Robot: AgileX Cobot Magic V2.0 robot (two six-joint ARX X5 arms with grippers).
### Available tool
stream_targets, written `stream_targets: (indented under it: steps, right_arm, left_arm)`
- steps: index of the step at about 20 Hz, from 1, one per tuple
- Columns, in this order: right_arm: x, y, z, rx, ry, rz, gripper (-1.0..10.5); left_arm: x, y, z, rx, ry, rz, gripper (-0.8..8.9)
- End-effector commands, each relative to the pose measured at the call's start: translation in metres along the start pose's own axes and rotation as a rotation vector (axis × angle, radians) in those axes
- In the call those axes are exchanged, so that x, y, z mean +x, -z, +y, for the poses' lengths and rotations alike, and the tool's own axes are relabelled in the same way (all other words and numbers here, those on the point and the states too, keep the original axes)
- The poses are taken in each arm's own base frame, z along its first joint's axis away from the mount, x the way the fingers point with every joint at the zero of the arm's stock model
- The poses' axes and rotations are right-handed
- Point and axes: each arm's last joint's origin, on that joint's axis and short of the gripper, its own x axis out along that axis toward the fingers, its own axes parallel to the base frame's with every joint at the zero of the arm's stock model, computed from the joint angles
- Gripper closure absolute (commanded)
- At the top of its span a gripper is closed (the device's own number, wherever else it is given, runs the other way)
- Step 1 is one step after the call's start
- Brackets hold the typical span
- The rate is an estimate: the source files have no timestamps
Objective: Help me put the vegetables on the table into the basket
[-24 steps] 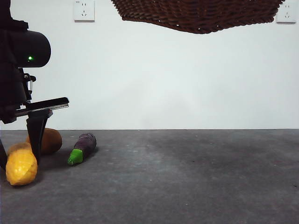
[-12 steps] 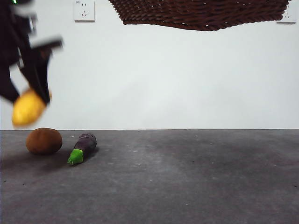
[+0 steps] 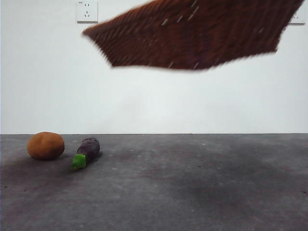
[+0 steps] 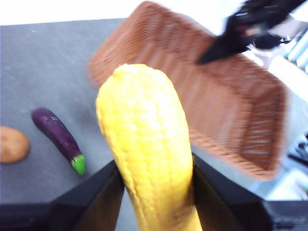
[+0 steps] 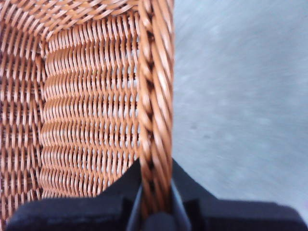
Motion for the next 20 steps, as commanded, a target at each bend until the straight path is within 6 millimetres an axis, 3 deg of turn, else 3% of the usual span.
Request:
stream_targets:
  steps: [1, 3, 6, 8, 12, 17, 20]
  right_arm:
    - [0.035, 0.006, 0.008, 0.025, -0.036, 0.045, 9.6]
    - [0.059, 0.013, 0.019, -0.001, -0.068, 0.096, 9.6]
    - [0.078, 0.016, 0.036, -0.046, -0.097, 0.119, 9.6]
    - [0.081, 0.014, 0.048, -0.068, -0.115, 0.100, 9.6]
    - [0.083, 0.014, 0.054, -0.064, -0.124, 0.095, 9.6]
    - [0.083, 0.014, 0.054, -0.059, -0.123, 0.100, 9.6]
    - [0.083, 0.013, 0.057, -0.070, -0.128, 0.087, 9.6]
  left_arm:
    - [0.001, 0.003, -0.004, 0.073, 0.078, 0.030, 8.22]
    - [0.006, 0.001, -0.006, 0.103, 0.154, 0.042, 8.22]
    - [0.026, -0.004, -0.005, 0.150, 0.208, 0.100, 8.22]
    - [0.045, -0.004, -0.006, 0.190, 0.266, 0.169, 8.22]
    - [0.103, -0.009, -0.024, 0.267, 0.418, 0.232, 8.22]
    - [0.164, 0.014, -0.037, 0.321, 0.439, 0.432, 8.22]
    - [0.188, 0.023, -0.042, 0.308, 0.451, 0.468, 8.22]
